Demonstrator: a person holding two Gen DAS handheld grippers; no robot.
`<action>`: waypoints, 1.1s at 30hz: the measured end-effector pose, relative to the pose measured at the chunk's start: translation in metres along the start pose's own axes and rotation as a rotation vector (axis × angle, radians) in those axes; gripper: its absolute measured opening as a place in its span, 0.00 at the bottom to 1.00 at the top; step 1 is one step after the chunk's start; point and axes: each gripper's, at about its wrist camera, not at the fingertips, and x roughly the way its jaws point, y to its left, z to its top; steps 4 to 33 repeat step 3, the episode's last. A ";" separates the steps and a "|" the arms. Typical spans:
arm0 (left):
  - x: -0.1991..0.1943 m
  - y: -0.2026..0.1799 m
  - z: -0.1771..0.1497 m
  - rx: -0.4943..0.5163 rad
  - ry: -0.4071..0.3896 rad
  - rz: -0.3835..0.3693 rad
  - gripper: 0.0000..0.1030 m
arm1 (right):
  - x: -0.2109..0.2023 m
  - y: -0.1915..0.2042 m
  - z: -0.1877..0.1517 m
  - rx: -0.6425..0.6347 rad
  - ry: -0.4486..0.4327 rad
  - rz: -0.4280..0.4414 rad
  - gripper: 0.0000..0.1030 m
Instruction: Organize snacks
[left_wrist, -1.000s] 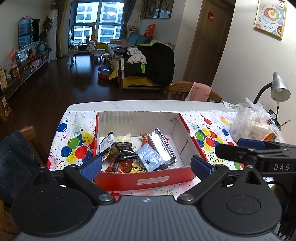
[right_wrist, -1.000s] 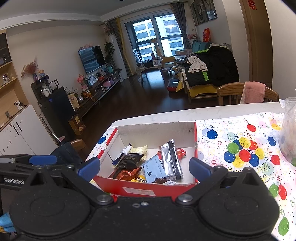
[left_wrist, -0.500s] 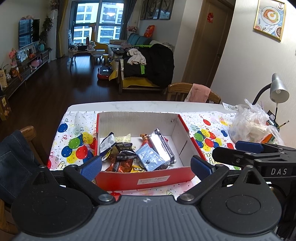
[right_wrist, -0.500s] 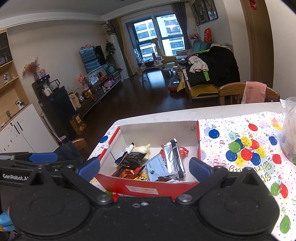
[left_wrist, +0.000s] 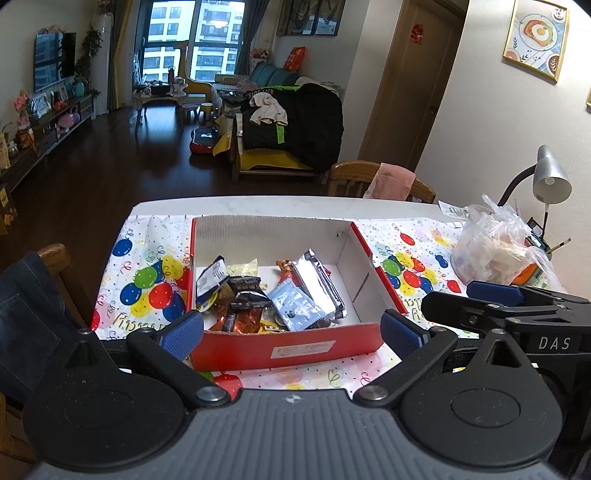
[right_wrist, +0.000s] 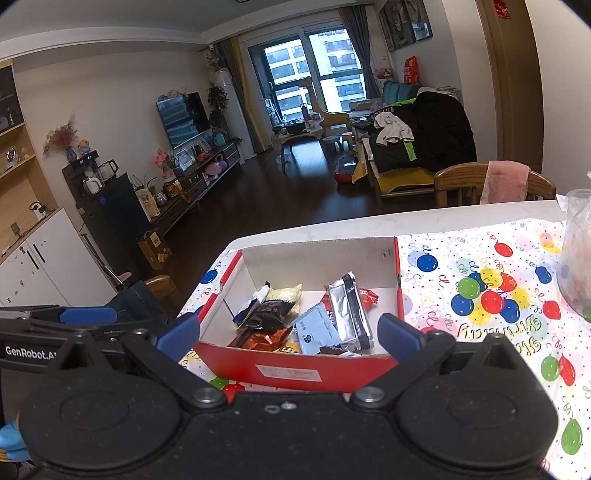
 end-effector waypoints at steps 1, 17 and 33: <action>-0.003 0.003 -0.003 0.000 0.000 -0.002 1.00 | -0.001 0.000 0.000 0.001 -0.001 -0.003 1.00; -0.005 0.003 -0.004 0.003 0.001 -0.003 1.00 | -0.002 0.002 -0.001 0.003 0.000 -0.003 1.00; -0.005 0.003 -0.004 0.003 0.001 -0.003 1.00 | -0.002 0.002 -0.001 0.003 0.000 -0.003 1.00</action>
